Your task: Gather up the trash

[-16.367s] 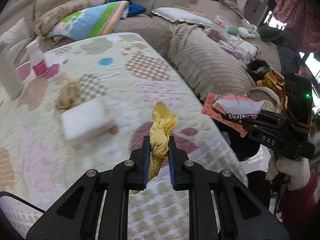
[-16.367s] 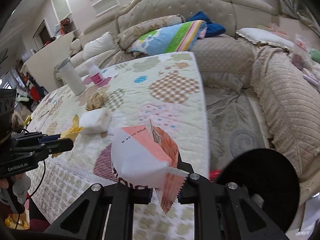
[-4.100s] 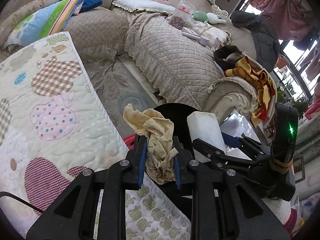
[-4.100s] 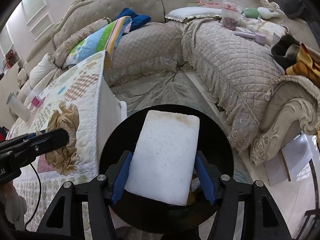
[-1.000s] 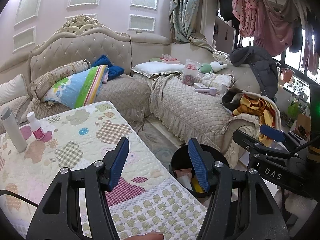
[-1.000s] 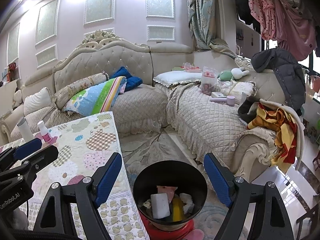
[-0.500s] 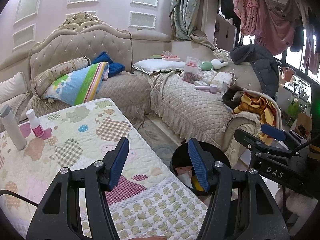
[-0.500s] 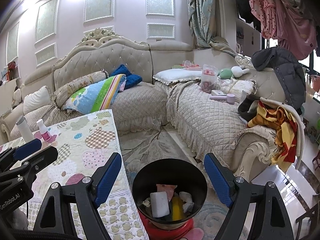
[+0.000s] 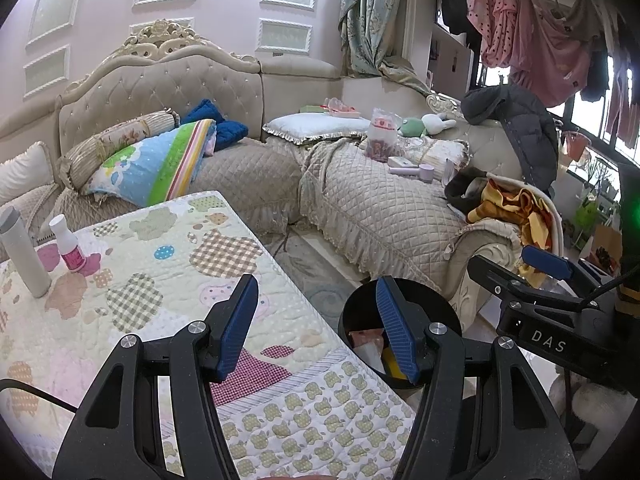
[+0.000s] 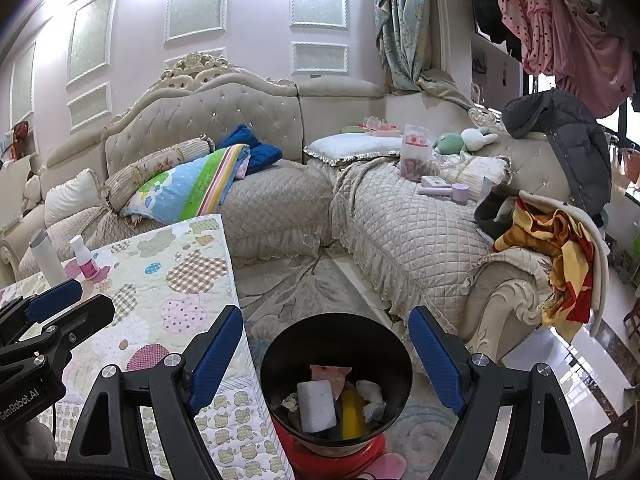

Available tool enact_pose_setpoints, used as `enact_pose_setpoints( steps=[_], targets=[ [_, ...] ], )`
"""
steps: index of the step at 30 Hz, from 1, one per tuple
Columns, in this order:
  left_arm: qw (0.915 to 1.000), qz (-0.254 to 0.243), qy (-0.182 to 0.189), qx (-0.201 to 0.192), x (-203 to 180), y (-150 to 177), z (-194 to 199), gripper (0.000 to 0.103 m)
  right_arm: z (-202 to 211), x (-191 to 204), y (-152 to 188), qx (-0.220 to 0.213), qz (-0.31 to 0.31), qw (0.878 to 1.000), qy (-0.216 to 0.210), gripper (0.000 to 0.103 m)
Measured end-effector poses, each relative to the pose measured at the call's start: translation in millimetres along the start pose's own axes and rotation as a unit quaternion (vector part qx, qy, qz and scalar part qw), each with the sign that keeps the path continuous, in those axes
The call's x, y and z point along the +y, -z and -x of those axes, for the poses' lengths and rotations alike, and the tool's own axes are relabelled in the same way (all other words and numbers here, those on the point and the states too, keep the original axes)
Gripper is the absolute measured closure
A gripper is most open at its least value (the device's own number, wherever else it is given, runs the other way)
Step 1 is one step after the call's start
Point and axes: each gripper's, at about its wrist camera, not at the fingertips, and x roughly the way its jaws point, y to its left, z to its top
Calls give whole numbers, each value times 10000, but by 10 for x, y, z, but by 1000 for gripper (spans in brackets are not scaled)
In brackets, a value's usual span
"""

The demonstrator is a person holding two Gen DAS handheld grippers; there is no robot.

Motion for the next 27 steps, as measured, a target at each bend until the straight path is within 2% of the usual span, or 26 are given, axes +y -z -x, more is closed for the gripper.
enact_pose_setpoints(
  steps=[17,23,27],
  targets=[
    [9999,-16,93,86,-58,8,-41,43,-45,-23,32,60,2,10000,20,19],
    [9999,42,128,105,-10,21,-72,43,-62,-18,49,126,22,9999,39,19],
    [9996,122,85,256,97,57,-100,43,-101,40,40,192,84,9998,20,19]
  ],
)
